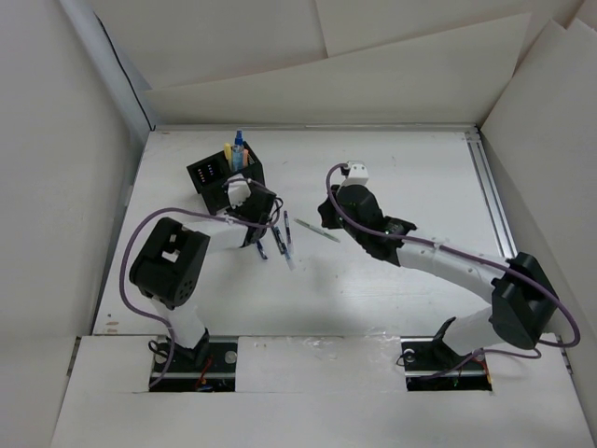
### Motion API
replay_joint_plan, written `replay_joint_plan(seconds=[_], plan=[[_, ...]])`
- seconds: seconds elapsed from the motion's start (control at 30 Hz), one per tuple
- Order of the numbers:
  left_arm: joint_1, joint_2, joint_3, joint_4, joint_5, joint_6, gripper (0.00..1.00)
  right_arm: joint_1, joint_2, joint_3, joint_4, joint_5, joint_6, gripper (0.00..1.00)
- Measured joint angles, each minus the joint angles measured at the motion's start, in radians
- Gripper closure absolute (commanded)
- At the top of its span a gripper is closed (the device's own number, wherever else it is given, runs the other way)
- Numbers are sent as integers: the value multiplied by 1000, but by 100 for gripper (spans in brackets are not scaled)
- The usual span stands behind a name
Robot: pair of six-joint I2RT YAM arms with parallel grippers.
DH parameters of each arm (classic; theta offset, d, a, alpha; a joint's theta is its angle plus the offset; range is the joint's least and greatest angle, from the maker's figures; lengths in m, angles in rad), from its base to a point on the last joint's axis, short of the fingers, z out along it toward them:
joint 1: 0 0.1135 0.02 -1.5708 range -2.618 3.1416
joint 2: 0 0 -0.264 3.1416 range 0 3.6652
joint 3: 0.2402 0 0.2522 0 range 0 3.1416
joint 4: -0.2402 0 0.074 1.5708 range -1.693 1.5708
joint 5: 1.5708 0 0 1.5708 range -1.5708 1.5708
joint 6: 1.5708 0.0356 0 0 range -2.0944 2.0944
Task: Sort the stationery into containers
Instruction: Pick up the pen from the center of the board.
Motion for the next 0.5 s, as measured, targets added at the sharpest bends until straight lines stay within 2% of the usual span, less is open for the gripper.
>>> replay_joint_plan(seconds=[0.37, 0.5], plan=[[-23, -366, -26, -82, -13, -20, 100, -5, -31, -28, 8, 1, 2, 94], [1, -421, 56, -111, -66, -24, 100, -7, -46, -33, 19, 4, 6, 87]])
